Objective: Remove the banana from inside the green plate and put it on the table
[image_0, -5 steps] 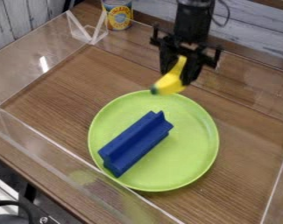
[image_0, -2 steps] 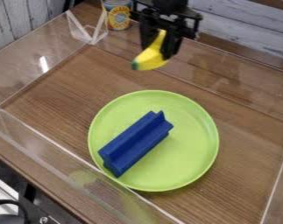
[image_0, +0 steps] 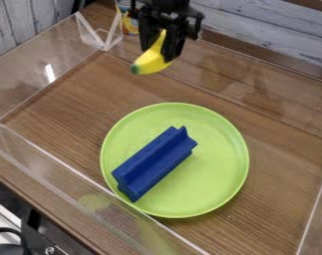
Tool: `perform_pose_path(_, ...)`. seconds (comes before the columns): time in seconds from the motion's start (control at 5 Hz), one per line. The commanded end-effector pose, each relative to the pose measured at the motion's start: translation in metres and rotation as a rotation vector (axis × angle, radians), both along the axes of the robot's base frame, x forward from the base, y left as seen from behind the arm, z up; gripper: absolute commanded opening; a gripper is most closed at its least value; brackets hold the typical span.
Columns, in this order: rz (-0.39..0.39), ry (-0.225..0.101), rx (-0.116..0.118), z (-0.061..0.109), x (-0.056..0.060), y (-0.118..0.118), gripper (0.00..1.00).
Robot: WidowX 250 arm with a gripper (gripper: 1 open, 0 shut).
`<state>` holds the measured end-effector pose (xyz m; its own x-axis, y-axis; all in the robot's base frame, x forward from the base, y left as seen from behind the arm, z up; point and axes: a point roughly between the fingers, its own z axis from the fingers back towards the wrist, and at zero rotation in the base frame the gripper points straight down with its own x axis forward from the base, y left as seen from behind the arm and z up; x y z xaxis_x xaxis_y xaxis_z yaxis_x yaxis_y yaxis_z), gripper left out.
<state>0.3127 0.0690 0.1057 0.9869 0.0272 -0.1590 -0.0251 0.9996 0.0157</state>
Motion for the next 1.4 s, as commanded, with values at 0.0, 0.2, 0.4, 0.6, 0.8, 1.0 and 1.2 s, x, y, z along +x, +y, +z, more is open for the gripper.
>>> perform_pose_path(0.0,0.004,-0.063,0.028,-0.001,0.010,0.012,0.00)
perform_pose_path(0.2,0.005,-0.057,0.029,-0.018,0.012,0.020,0.00)
perform_pose_path(0.4,0.015,-0.059,0.034,-0.018,0.007,0.029,0.00)
perform_pose_path(0.6,0.021,-0.060,0.039,-0.019,0.001,0.039,0.00)
perform_pose_path(0.8,0.026,-0.058,0.043,-0.021,-0.005,0.047,0.00)
perform_pose_path(1.0,0.031,-0.055,0.046,-0.022,-0.009,0.053,0.00)
perform_pose_path(1.2,0.034,-0.051,0.047,-0.024,-0.012,0.058,0.00)
